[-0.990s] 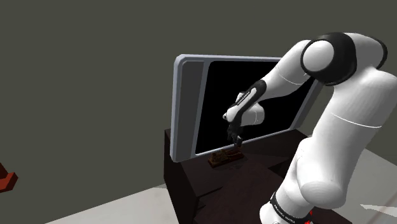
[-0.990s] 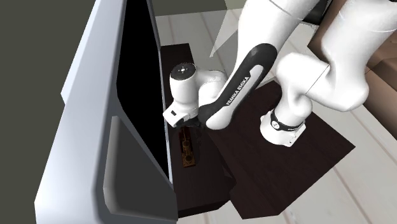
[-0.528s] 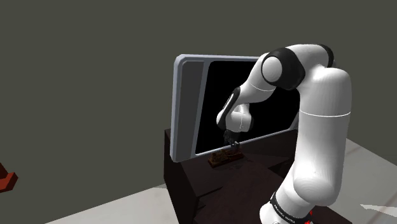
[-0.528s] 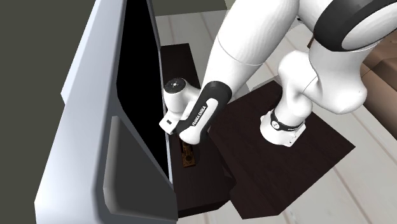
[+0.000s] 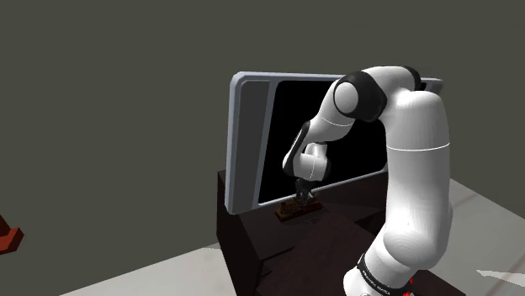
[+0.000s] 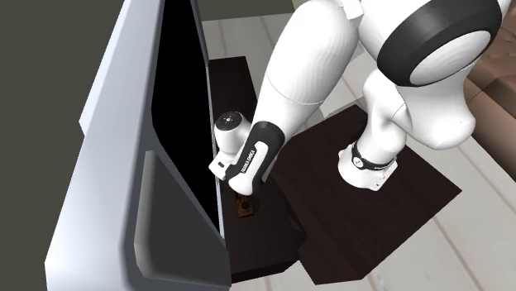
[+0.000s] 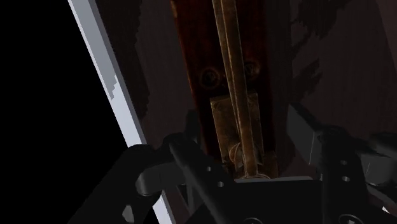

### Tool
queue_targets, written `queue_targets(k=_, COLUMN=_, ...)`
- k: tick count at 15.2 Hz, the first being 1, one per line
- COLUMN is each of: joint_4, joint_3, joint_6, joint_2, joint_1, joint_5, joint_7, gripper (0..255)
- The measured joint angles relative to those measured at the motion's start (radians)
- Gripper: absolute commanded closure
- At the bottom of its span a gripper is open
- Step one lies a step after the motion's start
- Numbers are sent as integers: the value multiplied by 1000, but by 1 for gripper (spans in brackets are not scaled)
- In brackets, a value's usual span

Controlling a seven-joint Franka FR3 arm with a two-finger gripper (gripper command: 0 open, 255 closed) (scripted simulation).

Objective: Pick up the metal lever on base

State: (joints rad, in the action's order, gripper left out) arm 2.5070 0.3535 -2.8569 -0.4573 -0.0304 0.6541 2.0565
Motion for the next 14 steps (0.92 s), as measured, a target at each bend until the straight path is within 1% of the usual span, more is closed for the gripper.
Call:
queue_targets(k=9, joint_4=-1, joint_3=-3, joint_6=-2, joint_2=-2, joint_1=-3, joint_5=3, joint_7=3, gripper=255)
queue_targets(k=14, joint_4=27, joint_3=68, joint_6=36, joint_2=61, joint_1=54, joint_5=-64, joint_7=-49, gripper=255)
